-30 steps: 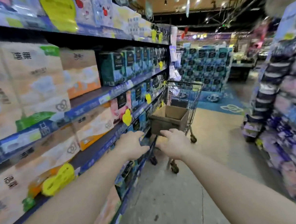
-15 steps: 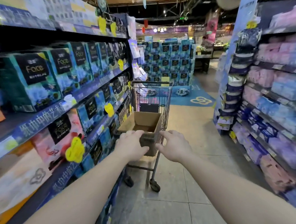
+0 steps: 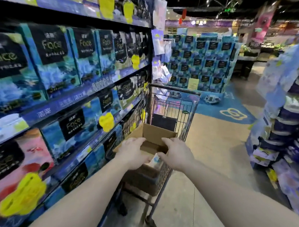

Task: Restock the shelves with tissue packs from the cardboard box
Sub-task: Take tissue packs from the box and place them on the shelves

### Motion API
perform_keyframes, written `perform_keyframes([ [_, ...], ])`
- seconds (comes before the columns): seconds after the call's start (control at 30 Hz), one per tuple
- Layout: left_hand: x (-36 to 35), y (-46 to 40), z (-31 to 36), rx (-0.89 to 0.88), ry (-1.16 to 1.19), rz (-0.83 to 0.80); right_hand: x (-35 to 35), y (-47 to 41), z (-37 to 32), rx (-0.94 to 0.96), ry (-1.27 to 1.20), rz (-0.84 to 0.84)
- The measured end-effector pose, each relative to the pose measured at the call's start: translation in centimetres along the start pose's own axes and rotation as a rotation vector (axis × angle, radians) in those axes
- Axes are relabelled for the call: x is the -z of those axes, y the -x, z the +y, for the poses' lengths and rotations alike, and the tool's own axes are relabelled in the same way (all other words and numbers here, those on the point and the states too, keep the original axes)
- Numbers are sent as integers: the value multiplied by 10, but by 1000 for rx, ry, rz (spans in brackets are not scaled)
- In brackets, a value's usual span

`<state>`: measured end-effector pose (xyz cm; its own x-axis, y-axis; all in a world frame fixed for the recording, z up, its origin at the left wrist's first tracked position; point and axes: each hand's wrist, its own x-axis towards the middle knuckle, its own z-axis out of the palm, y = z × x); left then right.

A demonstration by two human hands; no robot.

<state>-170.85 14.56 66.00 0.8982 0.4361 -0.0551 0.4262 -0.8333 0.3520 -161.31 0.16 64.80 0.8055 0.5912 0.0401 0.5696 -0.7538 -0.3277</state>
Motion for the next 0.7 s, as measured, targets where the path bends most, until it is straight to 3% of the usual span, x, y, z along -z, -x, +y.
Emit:
perform_keyframes([
  [0.4,-33,-232,-80,139,24,-101,-63,-247,15,74,118,-180],
  [0.7,-100,-318,-125,308,103,-222,-141,-352,30,176,149,-400],
])
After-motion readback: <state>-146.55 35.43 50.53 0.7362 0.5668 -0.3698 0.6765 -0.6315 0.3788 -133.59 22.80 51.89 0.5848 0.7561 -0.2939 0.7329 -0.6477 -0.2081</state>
